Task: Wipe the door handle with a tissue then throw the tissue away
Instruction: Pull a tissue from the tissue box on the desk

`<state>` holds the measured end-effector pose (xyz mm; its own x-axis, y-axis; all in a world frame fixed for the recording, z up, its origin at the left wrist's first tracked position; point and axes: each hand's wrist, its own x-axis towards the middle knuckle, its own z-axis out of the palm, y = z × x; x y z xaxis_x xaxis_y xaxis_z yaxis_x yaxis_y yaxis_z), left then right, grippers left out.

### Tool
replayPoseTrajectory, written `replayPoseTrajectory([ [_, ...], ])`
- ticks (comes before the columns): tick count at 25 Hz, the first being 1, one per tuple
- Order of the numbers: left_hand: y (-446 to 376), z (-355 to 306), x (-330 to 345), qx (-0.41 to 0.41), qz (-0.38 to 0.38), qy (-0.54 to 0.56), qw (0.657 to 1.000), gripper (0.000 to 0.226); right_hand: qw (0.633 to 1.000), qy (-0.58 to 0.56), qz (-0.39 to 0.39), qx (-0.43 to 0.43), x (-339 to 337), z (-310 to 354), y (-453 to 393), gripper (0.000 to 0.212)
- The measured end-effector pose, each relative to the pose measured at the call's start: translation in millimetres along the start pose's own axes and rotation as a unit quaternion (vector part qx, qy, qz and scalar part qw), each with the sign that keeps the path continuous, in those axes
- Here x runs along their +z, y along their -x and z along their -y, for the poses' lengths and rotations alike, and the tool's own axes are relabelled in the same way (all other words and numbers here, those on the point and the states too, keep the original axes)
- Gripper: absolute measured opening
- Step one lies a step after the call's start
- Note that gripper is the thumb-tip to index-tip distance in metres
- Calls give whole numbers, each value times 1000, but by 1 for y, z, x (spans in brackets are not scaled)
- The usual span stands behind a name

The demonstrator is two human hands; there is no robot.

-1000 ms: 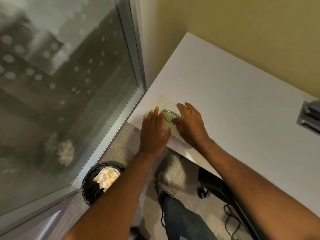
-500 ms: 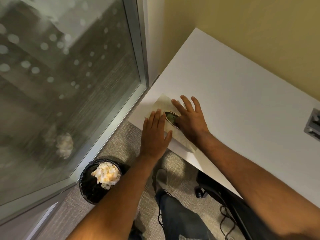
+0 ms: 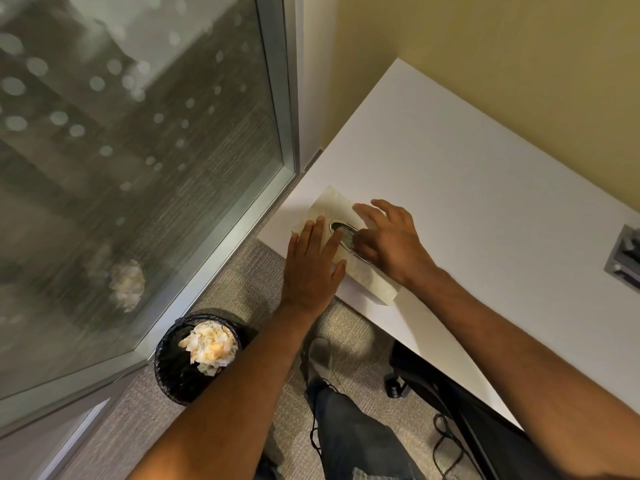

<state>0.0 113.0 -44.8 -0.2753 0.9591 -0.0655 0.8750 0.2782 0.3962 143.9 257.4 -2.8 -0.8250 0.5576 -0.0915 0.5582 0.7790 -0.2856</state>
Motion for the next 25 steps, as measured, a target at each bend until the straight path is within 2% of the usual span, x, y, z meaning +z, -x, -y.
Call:
replayPoseTrajectory([
  [2, 0, -1, 0, 2, 2, -17, 1000, 57, 994, -96, -4, 41, -15, 2, 12, 6],
  [3, 1, -1, 0, 2, 2, -21, 1000, 56, 980, -179, 3, 82, -22, 3, 18, 5],
  [6, -1, -5, -2, 0, -6, -22, 1000, 56, 906, -379, -4, 189, -33, 5, 30, 12],
  [9, 7, -10, -8, -7, -17, -24, 1000, 57, 862, -455, -66, 212, -40, 15, 43, 7],
  [10, 2, -11, -9, -12, -12, -22, 1000, 56, 836, -493, -88, 225, -40, 14, 42, 5],
  [16, 2, -7, -18, -19, 8, -16, 1000, 56, 704, -599, -215, 316, -59, 42, 45, 19],
  [18, 2, -10, -21, -30, 23, 10, 999, 56, 700, -576, -248, 341, -61, 44, 50, 21],
  [21, 12, -26, -34, -72, -11, 134, 988, 61, 742, -515, -263, 340, -59, 51, 63, 14],
  [23, 22, -38, -40, -94, -57, 244, 963, 50, 773, -474, -253, 336, -49, 60, 69, 8],
  [25, 36, -50, -54, -138, -8, 384, 913, 40, 791, -457, -234, 334, -44, 79, 76, 7],
])
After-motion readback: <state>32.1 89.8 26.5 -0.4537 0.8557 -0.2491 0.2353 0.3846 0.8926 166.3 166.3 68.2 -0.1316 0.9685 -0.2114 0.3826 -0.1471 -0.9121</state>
